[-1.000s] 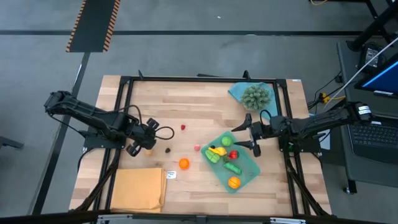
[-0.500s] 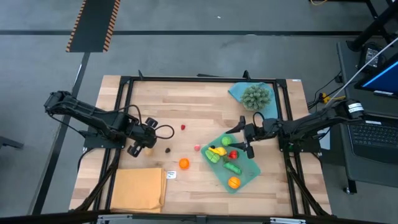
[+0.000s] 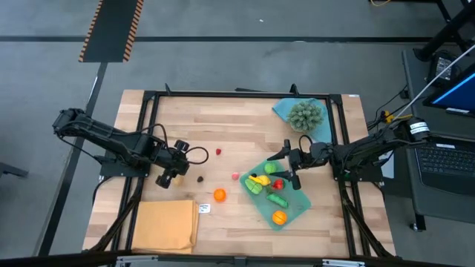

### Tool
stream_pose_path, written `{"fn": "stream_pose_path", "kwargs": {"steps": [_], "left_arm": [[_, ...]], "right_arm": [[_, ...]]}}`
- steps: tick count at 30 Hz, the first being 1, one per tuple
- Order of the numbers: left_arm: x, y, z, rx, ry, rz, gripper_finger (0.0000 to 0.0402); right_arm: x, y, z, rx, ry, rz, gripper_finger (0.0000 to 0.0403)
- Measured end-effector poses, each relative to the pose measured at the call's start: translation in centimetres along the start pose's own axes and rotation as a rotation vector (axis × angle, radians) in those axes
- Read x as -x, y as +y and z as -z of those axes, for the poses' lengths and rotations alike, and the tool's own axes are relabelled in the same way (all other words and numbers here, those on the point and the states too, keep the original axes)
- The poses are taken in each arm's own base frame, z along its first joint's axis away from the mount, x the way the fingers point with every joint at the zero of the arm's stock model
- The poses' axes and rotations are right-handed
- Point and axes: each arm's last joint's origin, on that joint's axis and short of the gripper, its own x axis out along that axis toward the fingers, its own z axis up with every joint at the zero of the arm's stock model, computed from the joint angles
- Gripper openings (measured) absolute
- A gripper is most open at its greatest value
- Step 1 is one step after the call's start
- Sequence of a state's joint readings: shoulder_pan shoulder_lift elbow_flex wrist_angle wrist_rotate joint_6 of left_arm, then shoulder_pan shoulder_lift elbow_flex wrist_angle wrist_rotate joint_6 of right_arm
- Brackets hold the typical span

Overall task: Pick and placing Produce into tupperware
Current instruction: Put the potato into the green bin

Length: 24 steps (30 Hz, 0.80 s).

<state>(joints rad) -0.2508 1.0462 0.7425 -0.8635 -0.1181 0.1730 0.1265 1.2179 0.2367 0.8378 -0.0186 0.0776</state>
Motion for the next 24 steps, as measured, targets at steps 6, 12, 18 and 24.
{"fn": "stream_pose_path", "kwargs": {"steps": [6,12,18,24], "left_arm": [[0.0,-0.04,0.24,-0.057,0.025,0.005,0.0111],[0.02,-0.1,0.56,-0.115,0.057,0.013,0.0139],[0.02,-0.12,0.65,-0.137,0.066,0.016,0.0203],[0.03,-0.13,0.7,-0.204,0.07,0.02,0.0282]], "right_arm": [[0.0,0.03,-0.1,-0.008,-0.01,-0.002,0.0278],[0.0,0.03,-0.09,-0.064,-0.009,-0.003,0.0278],[0.0,0.03,-0.09,-0.075,-0.009,-0.003,0.0278],[0.0,0.03,-0.09,-0.074,-0.009,-0.003,0.0278]]}}
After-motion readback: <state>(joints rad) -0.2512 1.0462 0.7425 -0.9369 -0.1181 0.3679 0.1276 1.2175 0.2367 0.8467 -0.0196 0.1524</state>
